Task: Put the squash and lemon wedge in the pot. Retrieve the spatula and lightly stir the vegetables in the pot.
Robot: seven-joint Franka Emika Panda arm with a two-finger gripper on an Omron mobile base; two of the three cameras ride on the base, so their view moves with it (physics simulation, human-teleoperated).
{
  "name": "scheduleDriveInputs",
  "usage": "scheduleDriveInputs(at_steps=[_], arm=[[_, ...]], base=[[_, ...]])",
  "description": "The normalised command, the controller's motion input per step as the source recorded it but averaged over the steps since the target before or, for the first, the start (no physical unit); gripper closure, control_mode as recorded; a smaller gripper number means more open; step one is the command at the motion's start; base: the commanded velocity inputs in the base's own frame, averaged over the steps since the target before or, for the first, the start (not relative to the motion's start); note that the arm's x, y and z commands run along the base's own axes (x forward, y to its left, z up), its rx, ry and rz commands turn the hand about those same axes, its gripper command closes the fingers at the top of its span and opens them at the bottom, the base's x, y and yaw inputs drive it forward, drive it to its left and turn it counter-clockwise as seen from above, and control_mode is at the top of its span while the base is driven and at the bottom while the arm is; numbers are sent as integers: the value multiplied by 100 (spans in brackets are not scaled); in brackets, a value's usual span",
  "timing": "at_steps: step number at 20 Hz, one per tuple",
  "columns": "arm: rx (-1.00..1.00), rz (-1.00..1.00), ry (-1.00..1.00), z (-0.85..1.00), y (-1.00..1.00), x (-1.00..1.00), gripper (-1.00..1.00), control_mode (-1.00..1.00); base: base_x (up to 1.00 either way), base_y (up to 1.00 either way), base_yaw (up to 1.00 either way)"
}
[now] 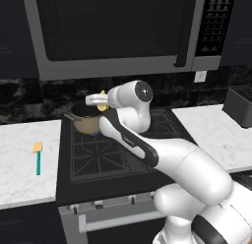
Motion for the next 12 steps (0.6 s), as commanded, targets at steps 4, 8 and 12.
scheduleDriveInputs(at_steps=[4,8,12], arm=[[0,0,4,-10,0,33,100,-100],[0,0,0,-20,0,36,100,-100],[0,0,0,-28,0,32,100,-100]], base=[[0,0,0],[0,0,0],[0,0,0]])
